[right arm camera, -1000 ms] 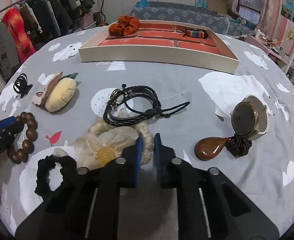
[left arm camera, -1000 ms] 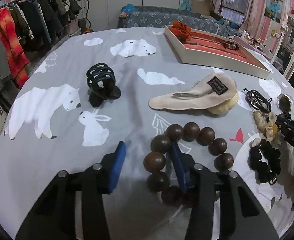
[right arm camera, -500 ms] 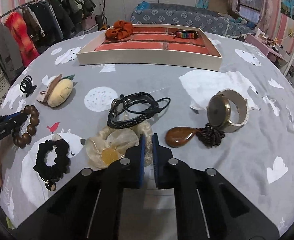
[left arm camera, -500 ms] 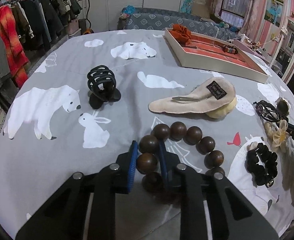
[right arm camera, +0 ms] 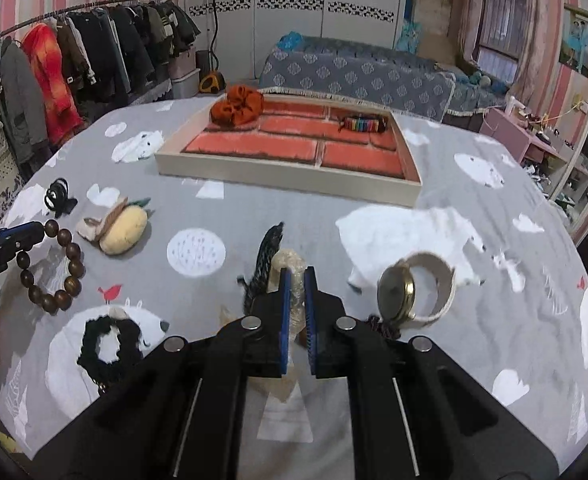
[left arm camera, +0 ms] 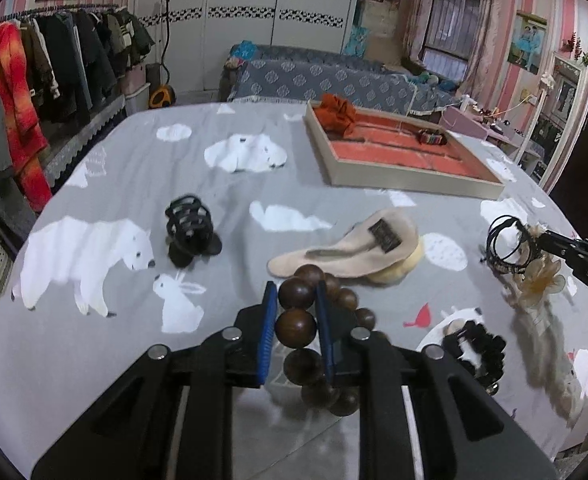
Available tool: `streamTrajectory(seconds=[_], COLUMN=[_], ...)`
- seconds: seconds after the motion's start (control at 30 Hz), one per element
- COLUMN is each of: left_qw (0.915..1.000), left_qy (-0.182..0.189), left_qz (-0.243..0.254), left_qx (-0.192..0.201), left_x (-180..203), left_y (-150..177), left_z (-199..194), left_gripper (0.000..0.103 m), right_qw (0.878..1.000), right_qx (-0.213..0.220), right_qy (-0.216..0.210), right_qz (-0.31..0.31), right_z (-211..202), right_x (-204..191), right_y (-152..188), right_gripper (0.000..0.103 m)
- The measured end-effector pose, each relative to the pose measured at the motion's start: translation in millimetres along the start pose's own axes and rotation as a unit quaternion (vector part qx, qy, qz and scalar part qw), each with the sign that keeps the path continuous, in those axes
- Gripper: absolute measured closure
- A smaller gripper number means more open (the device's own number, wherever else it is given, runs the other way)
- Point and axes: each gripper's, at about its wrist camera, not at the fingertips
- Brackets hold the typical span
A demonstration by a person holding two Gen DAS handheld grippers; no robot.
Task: Organize jewelry
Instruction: 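Carry the bead bracelet and flower scrunchie in both tools down into the tray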
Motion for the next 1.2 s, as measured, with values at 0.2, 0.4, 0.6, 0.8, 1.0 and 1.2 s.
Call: streamTrajectory(seconds=[0.2,0.4,0.6,0.8,1.0,1.2], left_qw=[0.9993,0.9979,0.9968,0.9961,0.9962,0.9958], left_qy=[0.004,-0.005,0.008,0.013,0.041,0.072], left_qz=[0.015,0.032,0.034,0.039,0.035,0.043], left_qx=[0.033,0.056,0.072,0.078,0.068,0.038], left_x=[11,22,31,50,72,107], left_y=[-18,-41,-79,-121,-165,-192], left_z=[-18,-27,-27,-16,10,60], left_gripper=[0.083,0.083,0.083,0.083,0.083,0.083], right_qw=[1.000,0.999,0.999,0.997,0.997,0.997], right_qx=[0.021,0.033,0.051,0.071,0.080,0.067], right_qy=[0.010,0.005,0.003,0.007,0.014,0.022], right_qz=[-0.007,-0.003,-0.001,0.010,0.012,0.019], right_z=[-9,-7,-1,9,24,56], right_x=[2,12,27,46,65,83], right_y=[-13,-29,-51,-80,-116,-149], right_gripper=[0.095,0.095,0.095,0.095,0.095,0.095])
Point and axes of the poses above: each gripper's, at about its wrist camera, not at the fingertips, and z roughly the way its jaws point, x to its right, y to its underside, and after that the axes turned 8 degrees about -y, right-handed
